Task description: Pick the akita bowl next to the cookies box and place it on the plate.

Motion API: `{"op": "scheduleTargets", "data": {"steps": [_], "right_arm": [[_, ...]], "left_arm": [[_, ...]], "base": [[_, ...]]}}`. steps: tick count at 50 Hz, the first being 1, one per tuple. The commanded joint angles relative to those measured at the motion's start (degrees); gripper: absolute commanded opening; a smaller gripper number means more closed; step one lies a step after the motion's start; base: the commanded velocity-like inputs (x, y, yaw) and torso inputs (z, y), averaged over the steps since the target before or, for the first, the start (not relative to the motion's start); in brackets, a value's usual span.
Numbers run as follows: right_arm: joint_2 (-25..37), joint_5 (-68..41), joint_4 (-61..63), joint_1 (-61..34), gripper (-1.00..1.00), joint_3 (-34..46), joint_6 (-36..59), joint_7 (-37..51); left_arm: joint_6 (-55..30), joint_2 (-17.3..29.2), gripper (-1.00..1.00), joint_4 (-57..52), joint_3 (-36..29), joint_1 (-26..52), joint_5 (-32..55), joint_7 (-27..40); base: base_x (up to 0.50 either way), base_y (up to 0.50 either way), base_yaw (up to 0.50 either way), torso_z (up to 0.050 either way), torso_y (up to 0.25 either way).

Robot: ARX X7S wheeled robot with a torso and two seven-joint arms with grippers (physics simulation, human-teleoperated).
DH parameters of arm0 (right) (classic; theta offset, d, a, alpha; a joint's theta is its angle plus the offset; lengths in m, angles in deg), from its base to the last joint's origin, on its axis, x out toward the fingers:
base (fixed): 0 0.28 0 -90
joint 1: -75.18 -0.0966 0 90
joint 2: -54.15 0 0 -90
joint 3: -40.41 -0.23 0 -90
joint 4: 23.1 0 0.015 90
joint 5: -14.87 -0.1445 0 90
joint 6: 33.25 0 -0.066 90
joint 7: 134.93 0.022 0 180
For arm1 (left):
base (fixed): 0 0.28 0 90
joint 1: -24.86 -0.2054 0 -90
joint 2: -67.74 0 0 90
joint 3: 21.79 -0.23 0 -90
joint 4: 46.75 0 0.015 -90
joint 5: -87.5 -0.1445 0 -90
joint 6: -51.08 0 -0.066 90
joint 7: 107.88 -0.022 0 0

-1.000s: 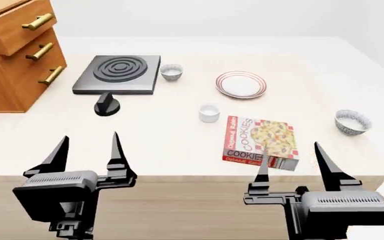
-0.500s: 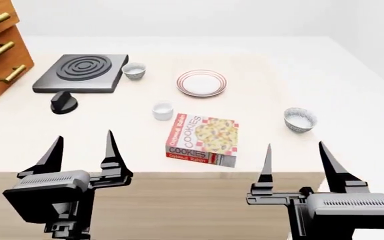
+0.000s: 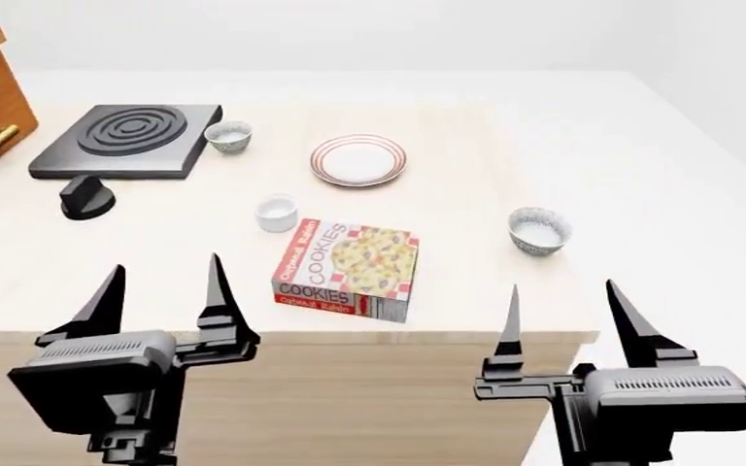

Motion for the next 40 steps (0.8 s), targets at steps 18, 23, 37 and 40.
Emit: {"op": "scheduleTargets", "data": {"steps": [18, 23, 37, 40], "right_arm": [[3.53, 2.27, 17.46, -4.49, 1.00, -0.99, 9.67, -0.18], [3.88, 2.16, 16.30, -5.14, 1.00, -0.79, 8.73, -0.32], [4.45, 1.33, 16.00, -4.39, 1.00, -0.95, 8.54, -0.29], [4.53, 1.09, 16.21, -4.42, 1.00, -0.91, 8.97, -0.36]], "left_arm": [[-4.68, 2.72, 1.00, -13.52, 3.09, 6.18, 4.42, 4.42], [-4.18, 2.73, 1.00, -12.23, 2.75, 6.59, 4.10, 4.33], [-3.75, 3.25, 1.00, -10.69, 2.64, 6.24, 3.81, 4.72], [-4.55, 3.61, 1.00, -11.44, 2.55, 6.13, 4.27, 4.88]], "base": [[0.48, 0.00, 0.00, 0.000, 0.000], [0.50, 0.00, 0.00, 0.000, 0.000], [0.50, 0.00, 0.00, 0.000, 0.000], [0.50, 0.00, 0.00, 0.000, 0.000]]}}
